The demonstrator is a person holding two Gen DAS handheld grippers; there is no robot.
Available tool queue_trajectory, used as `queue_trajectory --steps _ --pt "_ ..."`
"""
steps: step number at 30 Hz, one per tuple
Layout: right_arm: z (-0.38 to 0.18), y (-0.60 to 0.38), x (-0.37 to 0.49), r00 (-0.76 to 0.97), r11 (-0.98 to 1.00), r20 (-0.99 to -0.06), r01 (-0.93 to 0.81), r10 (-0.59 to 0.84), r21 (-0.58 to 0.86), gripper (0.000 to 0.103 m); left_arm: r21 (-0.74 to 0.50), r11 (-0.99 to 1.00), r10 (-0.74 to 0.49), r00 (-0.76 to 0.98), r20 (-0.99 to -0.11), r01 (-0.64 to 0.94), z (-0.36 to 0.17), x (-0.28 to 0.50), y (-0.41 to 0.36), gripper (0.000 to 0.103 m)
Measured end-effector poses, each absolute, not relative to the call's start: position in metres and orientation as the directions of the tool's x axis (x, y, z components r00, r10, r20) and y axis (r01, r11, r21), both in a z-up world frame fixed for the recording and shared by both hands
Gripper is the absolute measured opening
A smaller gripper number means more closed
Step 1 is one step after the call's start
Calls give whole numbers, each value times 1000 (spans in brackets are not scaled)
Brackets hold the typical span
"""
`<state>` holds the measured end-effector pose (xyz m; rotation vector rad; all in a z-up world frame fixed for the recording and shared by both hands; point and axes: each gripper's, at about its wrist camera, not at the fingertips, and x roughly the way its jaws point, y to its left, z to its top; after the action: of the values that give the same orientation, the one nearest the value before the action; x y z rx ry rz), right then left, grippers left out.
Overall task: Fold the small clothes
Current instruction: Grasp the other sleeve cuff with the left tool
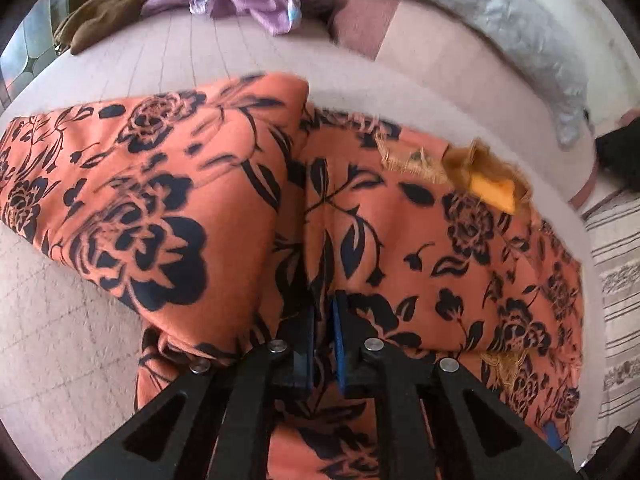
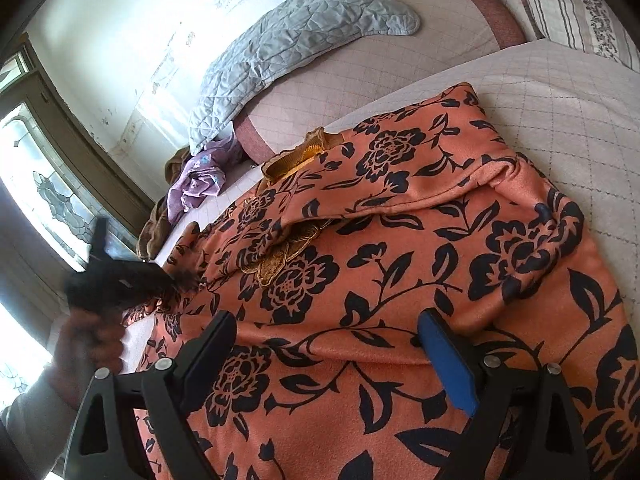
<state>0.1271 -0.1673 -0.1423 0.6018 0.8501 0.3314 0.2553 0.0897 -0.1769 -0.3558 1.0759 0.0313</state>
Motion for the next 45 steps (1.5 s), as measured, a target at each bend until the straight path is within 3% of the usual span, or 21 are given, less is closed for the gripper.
queue_trajectory --steps 4,11,13,15,17,19,21,22,24,25,28,30,32,38,45 --pt "-128 -176 138 578 763 -621 -5 530 647 94 -284 942 -172 468 -867 -180 -176 256 95 10" --pt "-118 -234 236 603 533 -460 67 652 844 94 -301 940 -198 462 -864 -160 -176 258 98 10" --pt "-144 -248 268 561 559 -542 163 625 813 94 -314 937 -212 459 -863 -156 -177 259 100 10" --pt "-175 -269 282 500 587 -659 321 561 743 79 -321 935 -223 459 -860 -148 -177 258 102 11" --pt "-170 -288 279 551 516 -621 356 558 779 83 -319 938 -225 466 -856 -133 -176 255 102 11" --pt "-149 -283 279 564 581 -638 310 525 752 86 -313 942 -220 478 -851 -123 -177 256 99 11" --pt "-140 -270 288 549 567 -574 206 608 797 87 -312 943 -221 481 -848 -117 -176 254 98 11" --pt "-143 -265 293 533 591 -587 187 610 784 87 -313 942 -225 473 -852 -117 -176 258 96 11" --pt "-171 -265 301 454 659 -709 296 540 691 83 -317 941 -230 463 -856 -118 -166 251 100 18" --pt "-173 -270 298 488 621 -686 319 540 716 83 -325 939 -237 477 -846 -110 -159 248 104 20" --pt "-140 -259 288 541 690 -692 255 479 677 85 -410 906 -289 556 -779 -104 -134 224 133 41" --pt "-120 -238 273 564 748 -690 178 454 639 85 -470 872 -296 614 -732 -140 -121 205 164 65" --pt "-106 -209 249 580 807 -687 84 437 585 85 -518 828 -256 675 -692 -217 -114 187 205 73" --pt "-120 -141 191 537 885 -737 -42 411 463 85 -626 582 -95 722 -686 -519 -140 160 354 72" --pt "-144 -121 165 532 931 -771 -100 349 352 90 -659 437 -57 713 -699 -612 -169 176 434 71"
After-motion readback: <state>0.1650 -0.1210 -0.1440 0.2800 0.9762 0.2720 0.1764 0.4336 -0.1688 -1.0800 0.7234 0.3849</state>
